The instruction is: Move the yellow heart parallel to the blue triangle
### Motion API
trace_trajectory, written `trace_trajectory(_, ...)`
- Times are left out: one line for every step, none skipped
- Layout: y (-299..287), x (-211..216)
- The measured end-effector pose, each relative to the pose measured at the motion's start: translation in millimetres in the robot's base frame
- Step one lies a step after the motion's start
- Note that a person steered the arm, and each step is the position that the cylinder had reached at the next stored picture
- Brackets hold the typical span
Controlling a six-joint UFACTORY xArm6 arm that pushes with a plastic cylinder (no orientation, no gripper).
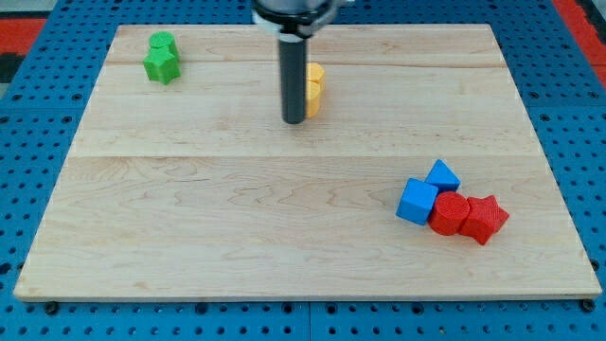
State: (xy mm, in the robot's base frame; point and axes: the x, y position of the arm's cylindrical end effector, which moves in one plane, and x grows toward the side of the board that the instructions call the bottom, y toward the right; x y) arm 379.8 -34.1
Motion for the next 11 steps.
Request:
trace_trajectory(-25.6,-5.2)
trace_trajectory(8.0,-21.8)
trace_trajectory(43.4,-41.2)
trace_trajectory(55.4,-59.6)
trace_trajectory(97.3,-60.3)
trace_trajectory(114.0,-55.6)
trace_trajectory(134.0,-52.8)
trace_trajectory(152.5,-58.8)
trace_trajectory(155.3,-45.2)
trace_trajectory(160.3,-18.5)
trace_trajectory(160.3,6.0)
